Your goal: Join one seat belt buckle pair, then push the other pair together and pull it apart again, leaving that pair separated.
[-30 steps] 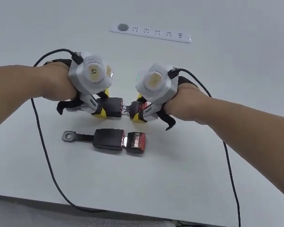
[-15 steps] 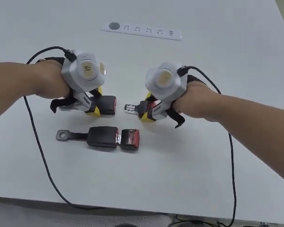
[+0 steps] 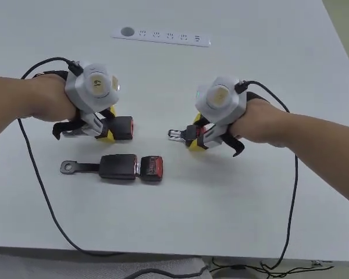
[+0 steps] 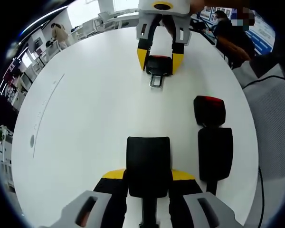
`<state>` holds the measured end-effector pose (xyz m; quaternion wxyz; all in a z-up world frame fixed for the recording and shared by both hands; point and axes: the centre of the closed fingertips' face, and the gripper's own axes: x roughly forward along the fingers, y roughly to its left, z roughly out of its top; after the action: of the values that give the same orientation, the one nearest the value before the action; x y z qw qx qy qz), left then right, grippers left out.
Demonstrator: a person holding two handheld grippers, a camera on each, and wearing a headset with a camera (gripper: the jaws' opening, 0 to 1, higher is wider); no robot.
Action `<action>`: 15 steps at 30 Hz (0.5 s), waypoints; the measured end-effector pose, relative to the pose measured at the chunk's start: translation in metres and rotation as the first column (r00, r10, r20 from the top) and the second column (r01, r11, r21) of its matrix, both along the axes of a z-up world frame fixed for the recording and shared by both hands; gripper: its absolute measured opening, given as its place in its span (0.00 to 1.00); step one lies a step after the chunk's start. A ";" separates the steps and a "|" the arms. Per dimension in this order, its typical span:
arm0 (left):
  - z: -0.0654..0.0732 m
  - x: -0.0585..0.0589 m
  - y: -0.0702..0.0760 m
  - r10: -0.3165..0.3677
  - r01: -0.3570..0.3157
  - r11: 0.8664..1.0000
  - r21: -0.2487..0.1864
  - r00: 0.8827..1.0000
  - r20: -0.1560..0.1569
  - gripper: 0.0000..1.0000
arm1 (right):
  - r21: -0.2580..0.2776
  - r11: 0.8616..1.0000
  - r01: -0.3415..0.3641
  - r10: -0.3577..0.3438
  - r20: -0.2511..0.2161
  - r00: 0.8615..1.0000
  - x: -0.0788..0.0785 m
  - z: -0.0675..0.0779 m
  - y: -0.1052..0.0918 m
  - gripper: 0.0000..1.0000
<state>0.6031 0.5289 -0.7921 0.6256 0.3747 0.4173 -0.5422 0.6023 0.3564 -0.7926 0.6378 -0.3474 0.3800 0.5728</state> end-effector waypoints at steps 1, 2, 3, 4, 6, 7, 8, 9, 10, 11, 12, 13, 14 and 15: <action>0.000 0.001 0.000 0.000 0.000 1.000 0.002 1.000 0.000 0.33 | -0.003 1.000 0.004 -0.004 0.003 1.000 0.003 0.000 -0.004 0.33; 0.000 0.001 0.001 0.001 -0.001 1.000 0.002 1.000 0.000 0.33 | -0.006 1.000 0.008 -0.008 0.005 1.000 0.004 0.000 -0.006 0.33; 0.000 0.002 0.001 0.002 -0.002 1.000 0.003 1.000 0.000 0.34 | -0.007 1.000 0.007 -0.007 0.006 1.000 -0.001 0.001 -0.009 0.33; 0.000 0.001 0.001 0.002 -0.002 1.000 0.002 1.000 0.001 0.34 | -0.010 1.000 0.008 -0.008 0.007 1.000 -0.002 0.001 -0.011 0.33; 0.000 0.001 0.000 0.004 -0.004 1.000 0.000 1.000 0.001 0.34 | -0.013 1.000 0.008 -0.008 0.006 1.000 0.000 0.001 -0.014 0.33; 0.000 0.001 0.000 0.006 -0.006 1.000 0.000 1.000 0.001 0.34 | -0.013 1.000 0.010 -0.010 0.005 1.000 0.001 0.001 -0.017 0.33; 0.000 0.002 0.000 0.006 -0.006 1.000 0.000 1.000 0.001 0.34 | -0.013 1.000 0.014 -0.014 0.004 1.000 0.002 0.001 -0.019 0.33; 0.000 0.002 0.000 0.007 -0.007 1.000 0.000 1.000 0.002 0.34 | -0.013 1.000 0.015 -0.015 0.004 1.000 0.001 0.002 -0.018 0.33; -0.001 0.002 0.001 0.009 -0.009 1.000 0.001 1.000 0.002 0.34 | -0.011 1.000 0.019 -0.019 0.003 1.000 0.000 0.002 -0.018 0.33; -0.001 0.003 0.001 0.009 -0.009 1.000 0.001 1.000 0.002 0.34 | -0.011 1.000 0.021 -0.021 0.003 1.000 0.001 0.001 -0.019 0.33; -0.001 0.003 0.001 0.009 -0.009 1.000 -0.001 1.000 0.003 0.34 | -0.010 1.000 0.023 -0.023 0.004 1.000 0.001 0.001 -0.020 0.33; -0.001 0.003 0.001 0.009 -0.009 1.000 -0.003 1.000 0.003 0.34 | -0.010 1.000 0.025 -0.025 0.005 1.000 0.001 0.001 -0.020 0.33; -0.001 0.004 0.001 0.009 -0.009 1.000 -0.004 1.000 0.004 0.34 | -0.010 1.000 0.027 -0.027 0.006 1.000 0.001 0.001 -0.020 0.33; -0.001 0.004 0.002 0.008 -0.008 1.000 -0.004 1.000 0.006 0.34 | -0.010 1.000 0.028 -0.028 0.006 1.000 0.001 0.001 -0.020 0.33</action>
<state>0.6074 0.5309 -0.7933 0.6298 0.3735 0.4160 -0.5393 0.6033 0.3364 -0.7916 0.6452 -0.3471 0.3859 0.5607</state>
